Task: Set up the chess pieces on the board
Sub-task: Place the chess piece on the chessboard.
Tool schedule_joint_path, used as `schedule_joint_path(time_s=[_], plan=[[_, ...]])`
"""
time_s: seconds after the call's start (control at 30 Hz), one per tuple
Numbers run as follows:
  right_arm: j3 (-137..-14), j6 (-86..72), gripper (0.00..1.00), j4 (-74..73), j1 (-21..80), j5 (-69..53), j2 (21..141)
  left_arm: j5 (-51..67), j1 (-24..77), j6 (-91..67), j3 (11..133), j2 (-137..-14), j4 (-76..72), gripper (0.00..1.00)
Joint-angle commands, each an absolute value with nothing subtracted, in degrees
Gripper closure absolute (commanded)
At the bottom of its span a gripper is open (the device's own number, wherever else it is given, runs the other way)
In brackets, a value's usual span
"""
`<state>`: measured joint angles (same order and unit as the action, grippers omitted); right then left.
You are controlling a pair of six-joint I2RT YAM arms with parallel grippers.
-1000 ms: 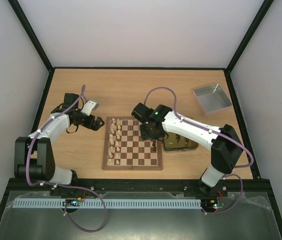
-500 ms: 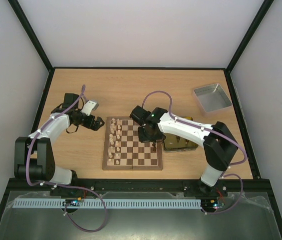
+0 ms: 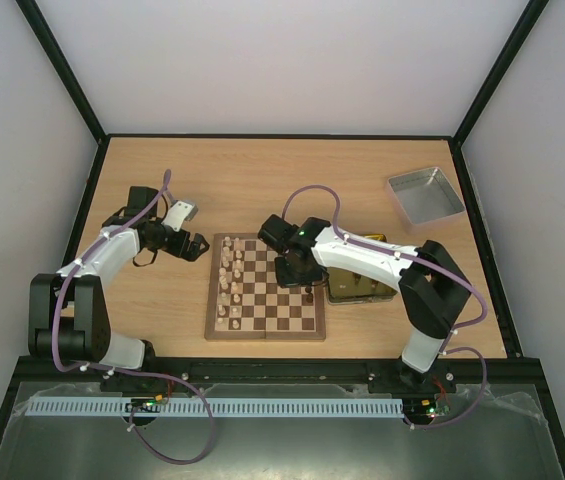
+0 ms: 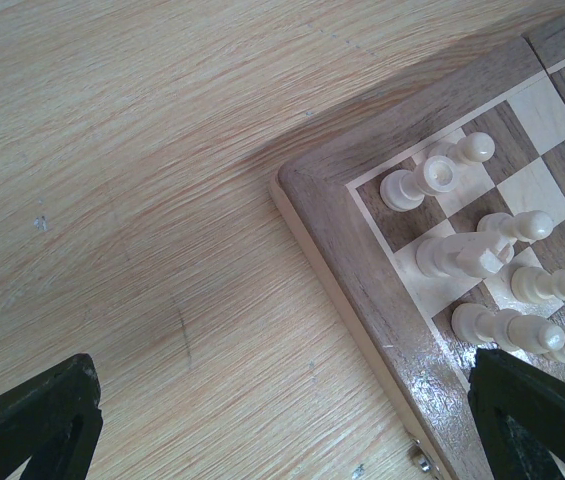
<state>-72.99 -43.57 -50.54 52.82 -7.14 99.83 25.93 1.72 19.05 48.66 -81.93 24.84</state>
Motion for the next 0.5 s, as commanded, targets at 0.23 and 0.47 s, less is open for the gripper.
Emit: schedule_joint_path(time_s=[0.23, 0.47], plan=[[-72.2, -44.1, 0.91, -50.7, 53.2, -6.4, 101.0, 26.6, 2.0, 19.6, 48.1, -81.7, 25.1, 0.0], [-72.1, -43.8, 0.91, -50.5, 53.1, -6.3, 101.9, 26.7, 2.1, 19.7, 48.1, -81.9, 25.1, 0.0]])
